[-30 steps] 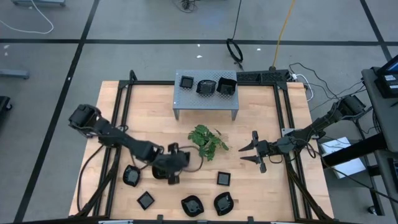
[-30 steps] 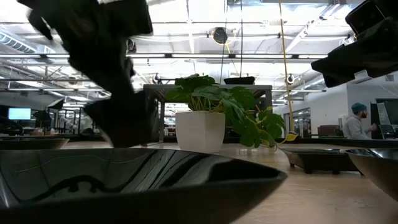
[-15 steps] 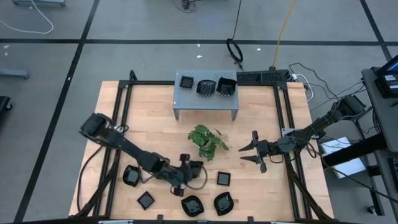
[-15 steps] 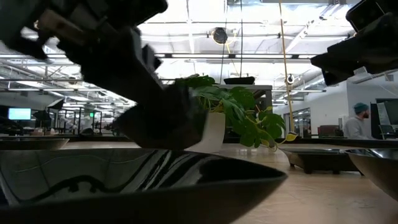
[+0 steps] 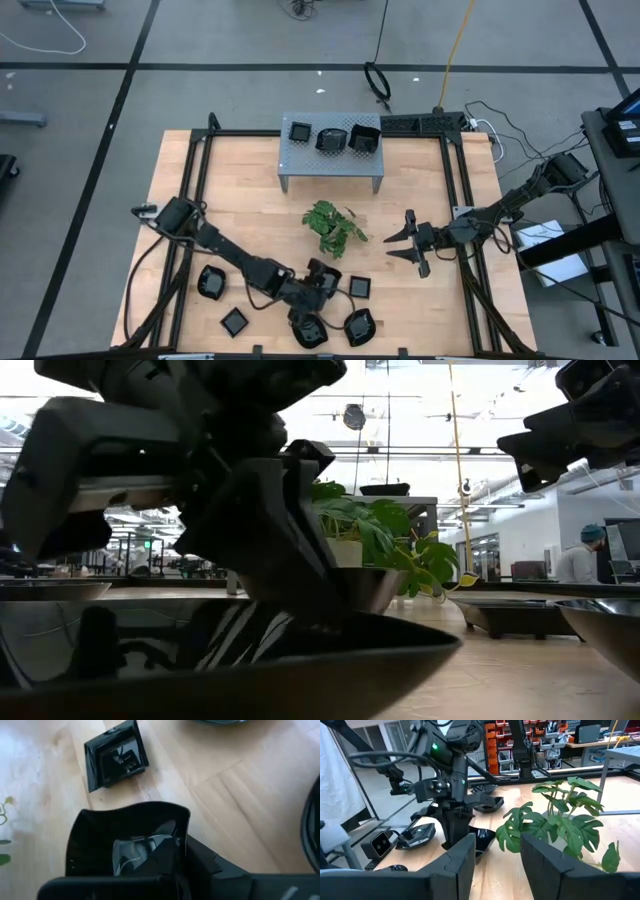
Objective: Pick & Place Mini shaped plates
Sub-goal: Stack the distorted square black bowl on top of the other distorted square black bowls on the shelf
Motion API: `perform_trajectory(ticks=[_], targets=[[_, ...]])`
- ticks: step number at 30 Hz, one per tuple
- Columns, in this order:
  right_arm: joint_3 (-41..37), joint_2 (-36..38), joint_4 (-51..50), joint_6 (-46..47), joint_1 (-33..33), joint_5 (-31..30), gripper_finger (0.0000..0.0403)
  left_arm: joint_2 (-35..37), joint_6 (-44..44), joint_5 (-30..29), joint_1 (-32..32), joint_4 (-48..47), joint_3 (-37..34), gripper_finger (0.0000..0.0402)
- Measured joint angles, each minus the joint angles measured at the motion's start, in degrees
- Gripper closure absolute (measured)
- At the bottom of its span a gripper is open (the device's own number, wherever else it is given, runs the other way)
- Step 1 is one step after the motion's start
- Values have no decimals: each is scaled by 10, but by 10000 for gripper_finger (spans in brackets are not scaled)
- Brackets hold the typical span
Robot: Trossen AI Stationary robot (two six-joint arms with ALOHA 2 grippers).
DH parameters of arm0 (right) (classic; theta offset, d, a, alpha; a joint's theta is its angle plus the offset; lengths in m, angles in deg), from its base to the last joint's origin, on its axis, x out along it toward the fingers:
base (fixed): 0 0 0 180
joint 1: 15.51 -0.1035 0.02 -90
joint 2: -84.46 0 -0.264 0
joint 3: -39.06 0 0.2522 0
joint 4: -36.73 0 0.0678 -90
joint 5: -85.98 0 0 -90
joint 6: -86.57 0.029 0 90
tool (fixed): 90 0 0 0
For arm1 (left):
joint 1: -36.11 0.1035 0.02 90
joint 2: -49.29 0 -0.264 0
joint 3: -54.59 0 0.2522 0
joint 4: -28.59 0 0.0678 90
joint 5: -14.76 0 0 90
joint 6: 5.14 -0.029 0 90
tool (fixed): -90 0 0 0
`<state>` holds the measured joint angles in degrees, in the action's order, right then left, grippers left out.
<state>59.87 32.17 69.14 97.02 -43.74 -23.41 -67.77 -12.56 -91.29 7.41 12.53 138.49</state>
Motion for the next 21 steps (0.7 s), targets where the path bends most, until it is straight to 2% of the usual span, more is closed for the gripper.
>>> perform_trajectory(ticks=[5, 12, 16, 21], targets=[[0, 0, 0, 0, 0, 0, 256, 0, 2, -1, -1, 3, 11, 338], [18, -11, 4, -8, 0, 5, 205, 9, 5, -5, -6, -15, 33, 277], [59, -56, -4, -33, 0, 33, 180, 34, 23, -6, -7, -70, 62, 249], [145, -143, -97, -86, 1, 47, 171, 87, 92, -6, -8, -121, 81, 233]])
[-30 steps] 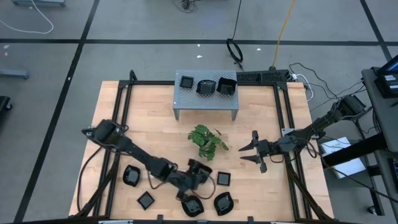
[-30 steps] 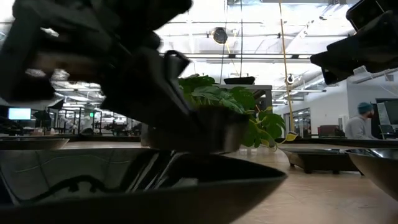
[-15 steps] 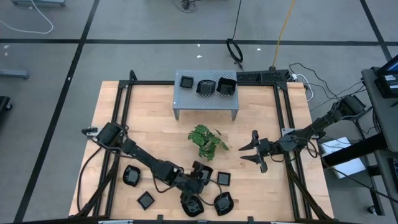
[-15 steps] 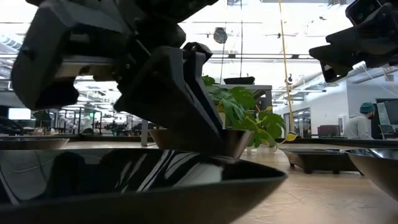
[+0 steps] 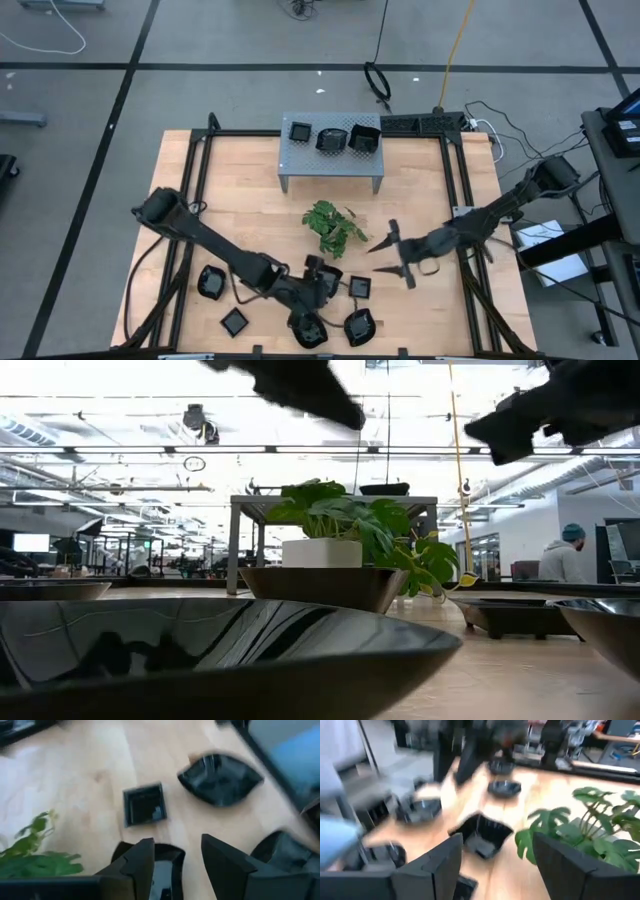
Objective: Pick & Place Mini shaped plates
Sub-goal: Stack the distorted square black bowl on top of the other distorted square black bowls on the shelf
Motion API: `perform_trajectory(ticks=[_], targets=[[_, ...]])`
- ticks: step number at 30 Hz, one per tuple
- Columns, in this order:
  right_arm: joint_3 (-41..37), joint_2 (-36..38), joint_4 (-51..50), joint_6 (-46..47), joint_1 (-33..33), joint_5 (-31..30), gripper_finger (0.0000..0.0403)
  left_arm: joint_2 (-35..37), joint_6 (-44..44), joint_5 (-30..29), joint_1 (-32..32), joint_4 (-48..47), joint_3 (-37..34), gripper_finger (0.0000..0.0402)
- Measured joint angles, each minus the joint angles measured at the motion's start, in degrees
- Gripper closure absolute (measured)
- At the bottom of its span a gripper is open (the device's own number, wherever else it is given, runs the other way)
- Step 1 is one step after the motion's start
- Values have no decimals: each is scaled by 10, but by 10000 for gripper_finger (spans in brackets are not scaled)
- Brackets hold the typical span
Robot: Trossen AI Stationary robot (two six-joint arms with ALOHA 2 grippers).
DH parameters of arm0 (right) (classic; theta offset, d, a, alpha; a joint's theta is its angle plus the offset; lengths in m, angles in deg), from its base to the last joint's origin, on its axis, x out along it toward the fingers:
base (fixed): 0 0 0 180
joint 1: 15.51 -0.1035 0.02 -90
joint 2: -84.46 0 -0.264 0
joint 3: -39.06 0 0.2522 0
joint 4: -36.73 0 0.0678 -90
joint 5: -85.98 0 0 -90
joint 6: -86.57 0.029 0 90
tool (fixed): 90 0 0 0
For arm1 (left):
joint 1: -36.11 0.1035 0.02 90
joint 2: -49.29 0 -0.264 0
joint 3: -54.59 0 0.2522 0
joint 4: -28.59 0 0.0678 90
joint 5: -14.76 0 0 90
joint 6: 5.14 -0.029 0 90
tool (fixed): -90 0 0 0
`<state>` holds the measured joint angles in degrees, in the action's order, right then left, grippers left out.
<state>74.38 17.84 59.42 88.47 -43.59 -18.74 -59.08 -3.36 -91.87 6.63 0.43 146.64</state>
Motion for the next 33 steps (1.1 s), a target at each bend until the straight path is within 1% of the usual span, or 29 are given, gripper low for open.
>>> perform_trajectory(ticks=[5, 9, 12, 15, 17, 21, 26, 30, 33], targets=[[91, -99, -96, -92, 0, 2, 178, 66, 94, -1, 1, -29, 0, 231], [151, -182, -121, -144, 0, 31, 185, 108, 165, 3, 1, -36, 0, 231], [186, -236, -113, -175, -1, 60, 188, 132, 192, 5, -2, -34, 0, 231], [216, -283, -112, -208, 0, 76, 188, 147, 198, 7, -4, -37, 0, 231], [230, -303, -119, -232, 0, 75, 188, 149, 198, 11, -3, -20, 1, 231], [265, -344, -103, -268, 0, 74, 193, 155, 198, 18, -6, -18, 0, 231], [293, -395, -60, -262, 7, 81, 202, 154, 200, 18, -6, -26, 0, 231], [301, -425, -64, -270, 12, 90, 208, 154, 200, 17, -7, -25, 0, 231], [303, -430, -63, -271, 18, 90, 213, 154, 200, 17, -7, -25, 0, 231]])
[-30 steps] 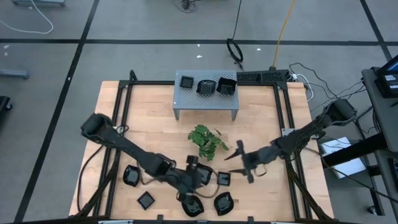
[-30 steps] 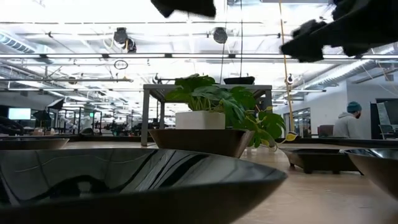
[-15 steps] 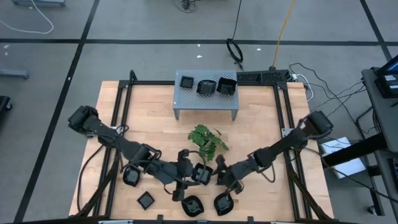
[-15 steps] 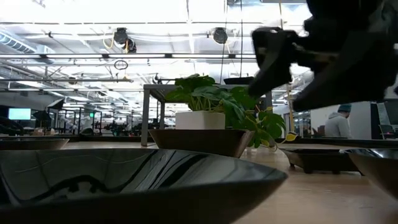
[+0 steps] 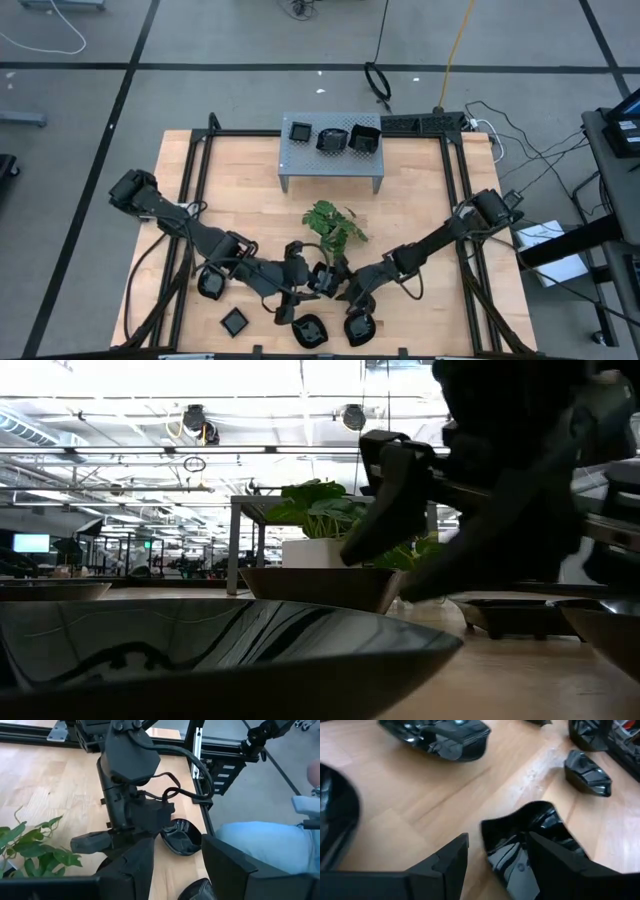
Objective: Pick & Place Mini shaped plates
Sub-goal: Stack the distorted square black bowl on top of the other distorted square black bowls on the shelf
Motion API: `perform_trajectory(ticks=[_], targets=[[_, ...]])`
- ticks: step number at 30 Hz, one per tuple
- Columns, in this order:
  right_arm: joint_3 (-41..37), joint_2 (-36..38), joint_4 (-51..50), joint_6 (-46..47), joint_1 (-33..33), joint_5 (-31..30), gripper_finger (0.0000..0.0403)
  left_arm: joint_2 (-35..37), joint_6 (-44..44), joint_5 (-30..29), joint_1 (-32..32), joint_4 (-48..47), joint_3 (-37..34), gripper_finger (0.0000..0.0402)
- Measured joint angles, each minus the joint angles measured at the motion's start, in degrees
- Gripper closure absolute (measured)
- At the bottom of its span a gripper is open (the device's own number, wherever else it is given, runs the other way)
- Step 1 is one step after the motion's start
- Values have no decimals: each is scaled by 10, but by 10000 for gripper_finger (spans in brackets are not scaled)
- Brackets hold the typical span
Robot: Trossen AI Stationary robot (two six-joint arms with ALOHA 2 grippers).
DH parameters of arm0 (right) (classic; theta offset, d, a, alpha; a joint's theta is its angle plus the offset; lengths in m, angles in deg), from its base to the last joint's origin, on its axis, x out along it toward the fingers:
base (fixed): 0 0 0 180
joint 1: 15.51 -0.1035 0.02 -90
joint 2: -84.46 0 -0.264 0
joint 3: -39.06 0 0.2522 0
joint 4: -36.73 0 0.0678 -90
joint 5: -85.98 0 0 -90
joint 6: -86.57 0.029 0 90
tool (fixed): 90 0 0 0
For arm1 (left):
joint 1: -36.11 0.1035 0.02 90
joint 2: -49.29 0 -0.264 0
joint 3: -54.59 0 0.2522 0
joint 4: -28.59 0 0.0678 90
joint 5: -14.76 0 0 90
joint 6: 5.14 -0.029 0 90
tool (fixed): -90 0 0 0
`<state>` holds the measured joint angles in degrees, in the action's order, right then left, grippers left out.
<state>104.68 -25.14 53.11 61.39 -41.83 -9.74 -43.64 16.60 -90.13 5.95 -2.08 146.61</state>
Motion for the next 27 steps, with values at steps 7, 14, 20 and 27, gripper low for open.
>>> perform_trajectory(ticks=[7, 14, 20, 27], targets=[[1, -2, -8, 20, 8, -2, 264, 0, 1, 0, 0, -1, 0, 231], [1, -2, -34, 20, 8, -2, 381, 0, 16, 0, 0, 0, 0, 231], [1, 0, -35, 20, 7, -2, 395, 0, 17, 0, 0, -1, 0, 231], [0, 55, -39, 38, -8, -1, 402, 0, 22, 0, 0, 0, 0, 231]])
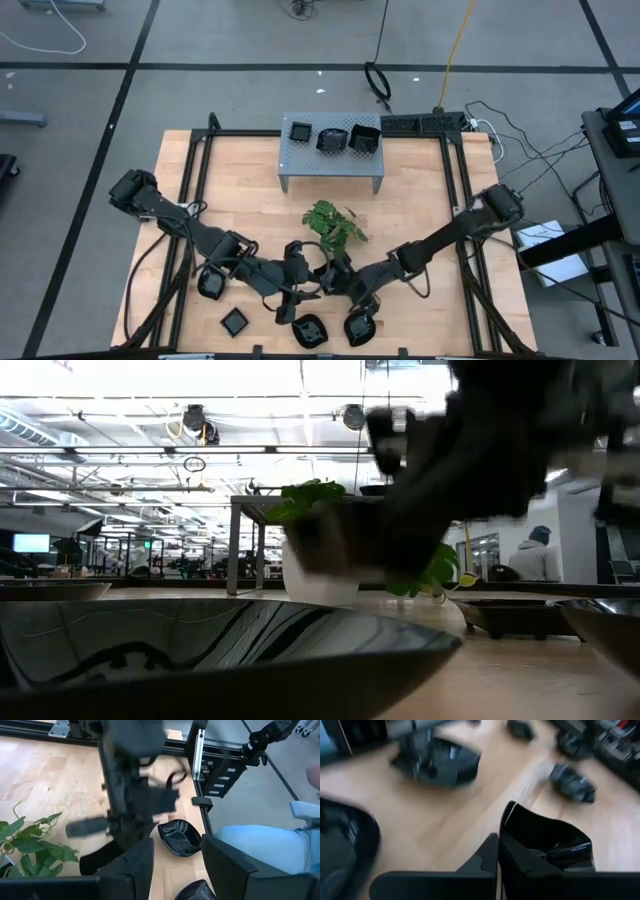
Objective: Pick & Place Mini shaped plates
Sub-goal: Stack the distorted square black bowl on top of the other distorted square black bowls on the shelf
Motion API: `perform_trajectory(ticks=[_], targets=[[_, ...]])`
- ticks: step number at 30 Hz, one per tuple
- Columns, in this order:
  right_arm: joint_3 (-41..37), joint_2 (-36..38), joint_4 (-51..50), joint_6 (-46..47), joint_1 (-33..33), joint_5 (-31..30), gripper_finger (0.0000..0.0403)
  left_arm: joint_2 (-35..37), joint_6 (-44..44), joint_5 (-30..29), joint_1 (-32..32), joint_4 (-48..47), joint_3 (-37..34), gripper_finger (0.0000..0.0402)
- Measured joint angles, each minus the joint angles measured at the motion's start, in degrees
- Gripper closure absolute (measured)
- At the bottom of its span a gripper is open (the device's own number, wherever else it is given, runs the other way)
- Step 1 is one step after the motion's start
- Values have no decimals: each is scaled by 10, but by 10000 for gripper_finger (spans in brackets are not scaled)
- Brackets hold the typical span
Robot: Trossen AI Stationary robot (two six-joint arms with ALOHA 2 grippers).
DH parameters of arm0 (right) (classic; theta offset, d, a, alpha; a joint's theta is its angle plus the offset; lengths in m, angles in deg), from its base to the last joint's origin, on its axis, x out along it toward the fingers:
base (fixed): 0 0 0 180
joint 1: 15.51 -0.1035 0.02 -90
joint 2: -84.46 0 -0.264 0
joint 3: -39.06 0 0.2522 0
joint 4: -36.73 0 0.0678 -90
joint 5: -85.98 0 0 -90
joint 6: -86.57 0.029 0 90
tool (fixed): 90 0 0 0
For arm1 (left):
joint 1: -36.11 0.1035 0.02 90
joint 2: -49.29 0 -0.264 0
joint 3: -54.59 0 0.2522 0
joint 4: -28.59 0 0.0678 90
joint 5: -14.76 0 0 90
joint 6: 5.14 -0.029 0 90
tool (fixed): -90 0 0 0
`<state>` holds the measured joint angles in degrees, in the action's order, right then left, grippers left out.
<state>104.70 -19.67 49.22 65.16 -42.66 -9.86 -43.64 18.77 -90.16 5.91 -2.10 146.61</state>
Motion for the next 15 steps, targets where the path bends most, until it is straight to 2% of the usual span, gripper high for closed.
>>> perform_trajectory(ticks=[5, 10, 15], targets=[[0, 90, -44, 52, -13, 0, 402, 0, 22, 0, -1, 6, 0, 231], [0, 216, -162, 85, -8, -6, 402, 0, 5, 0, -1, 6, 0, 231], [0, 344, -281, 52, 29, -99, 402, 0, -22, -2, 0, 6, 0, 231]])
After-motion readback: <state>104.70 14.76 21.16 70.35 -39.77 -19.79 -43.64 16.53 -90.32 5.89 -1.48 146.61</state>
